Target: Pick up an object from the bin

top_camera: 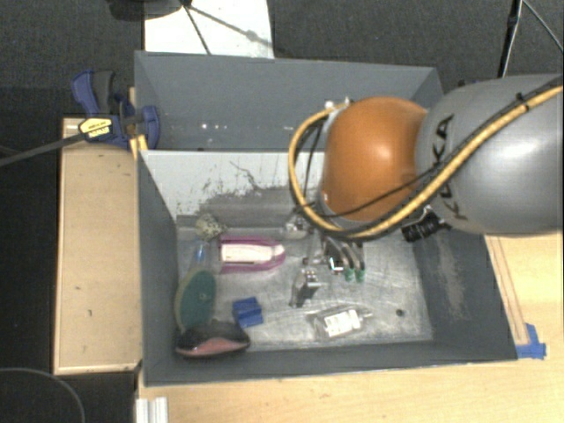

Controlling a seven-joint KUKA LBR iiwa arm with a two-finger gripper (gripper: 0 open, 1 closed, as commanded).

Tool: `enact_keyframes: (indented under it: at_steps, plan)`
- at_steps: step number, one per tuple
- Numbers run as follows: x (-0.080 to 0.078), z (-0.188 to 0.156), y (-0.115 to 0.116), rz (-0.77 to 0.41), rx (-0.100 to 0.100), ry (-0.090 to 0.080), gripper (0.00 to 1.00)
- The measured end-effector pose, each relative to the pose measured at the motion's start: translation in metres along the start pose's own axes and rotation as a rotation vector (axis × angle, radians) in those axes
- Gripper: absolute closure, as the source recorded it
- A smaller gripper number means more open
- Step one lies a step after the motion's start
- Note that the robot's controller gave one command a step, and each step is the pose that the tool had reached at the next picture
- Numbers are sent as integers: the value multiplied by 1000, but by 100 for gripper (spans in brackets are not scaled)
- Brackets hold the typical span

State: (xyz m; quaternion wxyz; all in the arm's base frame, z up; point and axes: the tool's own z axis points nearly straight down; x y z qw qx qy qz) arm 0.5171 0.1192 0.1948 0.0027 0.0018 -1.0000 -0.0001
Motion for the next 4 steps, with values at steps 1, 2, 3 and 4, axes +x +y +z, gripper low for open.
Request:
enact_keyframes:
  at_steps: [1, 2, 3, 4]
  plan:
    - [-68, 121, 11, 23, -2, -10, 0]
    - [-68, 122, 55, -75, -2, -16, 0]
    - [-70, 120, 54, -68, -4, -21, 100]
    - [-72, -7, 31, -77, -1, -15, 100]
